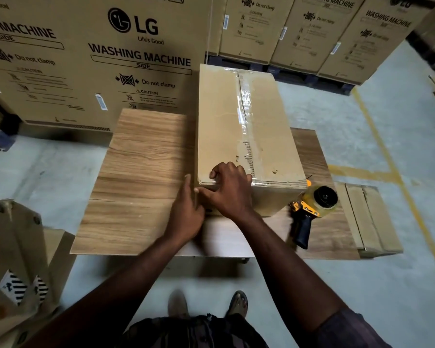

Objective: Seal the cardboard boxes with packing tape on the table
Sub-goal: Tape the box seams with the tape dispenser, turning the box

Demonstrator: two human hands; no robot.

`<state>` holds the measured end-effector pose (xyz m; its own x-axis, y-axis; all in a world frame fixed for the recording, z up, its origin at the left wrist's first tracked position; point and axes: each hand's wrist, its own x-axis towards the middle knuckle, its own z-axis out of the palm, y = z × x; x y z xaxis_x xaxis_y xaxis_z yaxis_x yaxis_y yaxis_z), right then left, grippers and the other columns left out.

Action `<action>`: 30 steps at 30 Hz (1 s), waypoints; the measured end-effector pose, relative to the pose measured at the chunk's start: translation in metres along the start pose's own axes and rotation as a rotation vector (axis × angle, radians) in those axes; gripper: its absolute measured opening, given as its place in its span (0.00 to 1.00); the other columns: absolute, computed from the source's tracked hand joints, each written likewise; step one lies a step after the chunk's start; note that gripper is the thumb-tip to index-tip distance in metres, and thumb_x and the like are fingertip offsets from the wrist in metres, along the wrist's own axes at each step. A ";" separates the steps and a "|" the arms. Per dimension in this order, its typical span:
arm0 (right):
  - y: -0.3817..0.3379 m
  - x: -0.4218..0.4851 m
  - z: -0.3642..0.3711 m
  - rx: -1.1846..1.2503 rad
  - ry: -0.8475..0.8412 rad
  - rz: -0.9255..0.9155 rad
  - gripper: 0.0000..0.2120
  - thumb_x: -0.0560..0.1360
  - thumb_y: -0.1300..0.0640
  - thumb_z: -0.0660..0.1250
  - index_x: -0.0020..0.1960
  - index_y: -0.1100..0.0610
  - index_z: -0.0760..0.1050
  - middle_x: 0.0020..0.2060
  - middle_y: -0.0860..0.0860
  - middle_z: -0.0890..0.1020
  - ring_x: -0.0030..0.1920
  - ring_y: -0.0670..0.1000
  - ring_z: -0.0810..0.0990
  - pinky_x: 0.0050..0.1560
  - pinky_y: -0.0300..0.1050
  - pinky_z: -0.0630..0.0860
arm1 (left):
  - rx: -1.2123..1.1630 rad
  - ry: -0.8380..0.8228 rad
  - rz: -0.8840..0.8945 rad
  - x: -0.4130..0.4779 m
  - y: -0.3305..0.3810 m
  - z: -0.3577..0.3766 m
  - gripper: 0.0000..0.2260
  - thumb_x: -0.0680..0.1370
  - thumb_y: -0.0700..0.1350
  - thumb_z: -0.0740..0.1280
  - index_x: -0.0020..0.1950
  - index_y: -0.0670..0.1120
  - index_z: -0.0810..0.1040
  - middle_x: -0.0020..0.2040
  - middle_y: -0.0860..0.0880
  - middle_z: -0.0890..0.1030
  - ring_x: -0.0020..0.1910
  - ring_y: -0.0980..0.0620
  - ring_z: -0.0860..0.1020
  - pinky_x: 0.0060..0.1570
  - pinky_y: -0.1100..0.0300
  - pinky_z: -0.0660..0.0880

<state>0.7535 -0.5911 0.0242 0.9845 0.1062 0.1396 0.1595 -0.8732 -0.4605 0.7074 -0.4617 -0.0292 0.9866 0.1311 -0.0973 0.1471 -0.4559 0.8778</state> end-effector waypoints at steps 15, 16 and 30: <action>0.026 -0.003 -0.006 0.501 -0.006 -0.052 0.12 0.68 0.60 0.74 0.50 0.50 0.83 0.42 0.41 0.80 0.48 0.46 0.76 0.52 0.48 0.74 | 0.011 0.077 0.042 -0.002 0.004 0.005 0.42 0.78 0.37 0.69 0.83 0.46 0.45 0.75 0.42 0.71 0.69 0.43 0.74 0.60 0.59 0.72; 0.028 -0.003 -0.006 0.551 -0.017 -0.039 0.12 0.69 0.61 0.73 0.51 0.51 0.83 0.42 0.42 0.82 0.49 0.47 0.78 0.52 0.48 0.76 | 0.029 0.009 0.035 -0.003 0.006 0.008 0.42 0.77 0.38 0.69 0.83 0.46 0.45 0.73 0.43 0.73 0.66 0.44 0.76 0.56 0.61 0.72; 0.024 -0.023 -0.024 0.490 -0.176 -0.157 0.29 0.81 0.41 0.54 0.76 0.56 0.69 0.73 0.52 0.73 0.74 0.50 0.68 0.78 0.49 0.57 | 0.774 -0.075 0.417 0.001 0.031 0.011 0.36 0.77 0.44 0.67 0.82 0.46 0.55 0.82 0.45 0.53 0.81 0.45 0.48 0.77 0.38 0.50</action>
<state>0.7330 -0.6263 0.0312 0.9367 0.3323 0.1103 0.2798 -0.5210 -0.8064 0.7142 -0.4856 -0.0069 0.9687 -0.2247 0.1059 -0.2461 -0.9257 0.2874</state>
